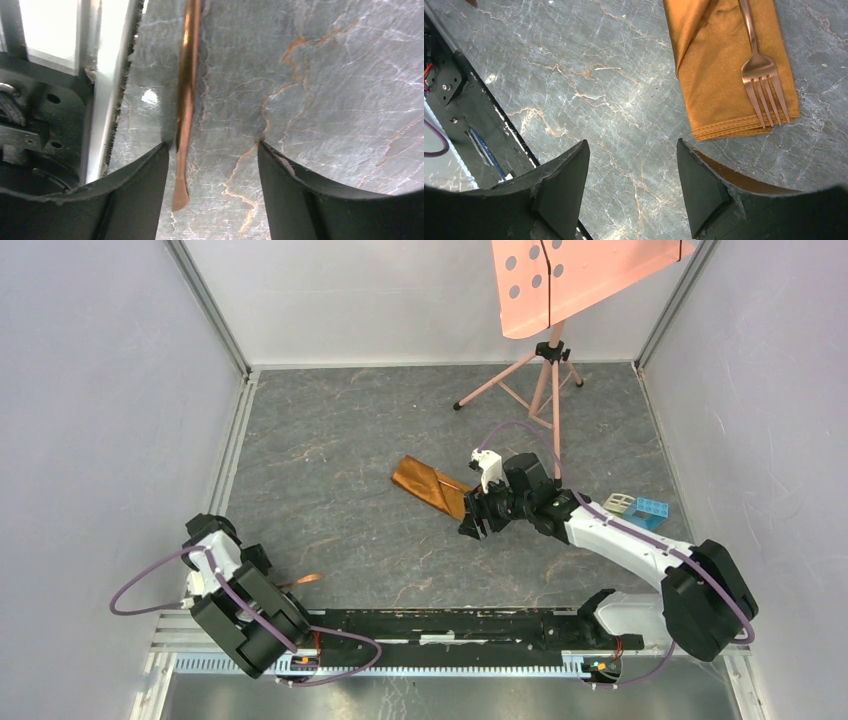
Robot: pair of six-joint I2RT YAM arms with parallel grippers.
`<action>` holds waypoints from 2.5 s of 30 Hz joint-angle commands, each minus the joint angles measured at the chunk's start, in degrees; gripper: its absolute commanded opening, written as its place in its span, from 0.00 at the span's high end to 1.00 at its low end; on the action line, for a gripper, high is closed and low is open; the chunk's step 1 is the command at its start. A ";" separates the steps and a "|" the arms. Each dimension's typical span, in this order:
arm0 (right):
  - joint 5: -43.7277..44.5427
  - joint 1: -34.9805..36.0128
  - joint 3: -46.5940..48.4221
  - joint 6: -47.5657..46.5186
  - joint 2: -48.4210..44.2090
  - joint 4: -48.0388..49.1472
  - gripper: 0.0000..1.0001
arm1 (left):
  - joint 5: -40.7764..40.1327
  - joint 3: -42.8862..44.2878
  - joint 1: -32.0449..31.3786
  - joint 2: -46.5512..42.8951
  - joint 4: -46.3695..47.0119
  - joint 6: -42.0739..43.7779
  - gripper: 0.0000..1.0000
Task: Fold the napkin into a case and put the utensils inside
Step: Pick up the knife from the center of the board, then place the knife at the center of the board, then pick up the fork from the center of the board.
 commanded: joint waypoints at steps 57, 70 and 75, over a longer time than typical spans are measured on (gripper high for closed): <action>9.50 7.14 3.93 6.58 6.10 7.57 0.26 | 3.30 28.92 -46.83 36.48 10.83 13.68 0.47; 4.38 9.73 1.69 7.34 6.80 14.31 0.25 | 1.57 29.17 -46.81 41.14 7.98 10.91 0.98; -0.37 12.67 -0.61 13.42 11.61 28.94 0.21 | 11.35 24.21 -46.86 28.81 12.07 12.92 0.98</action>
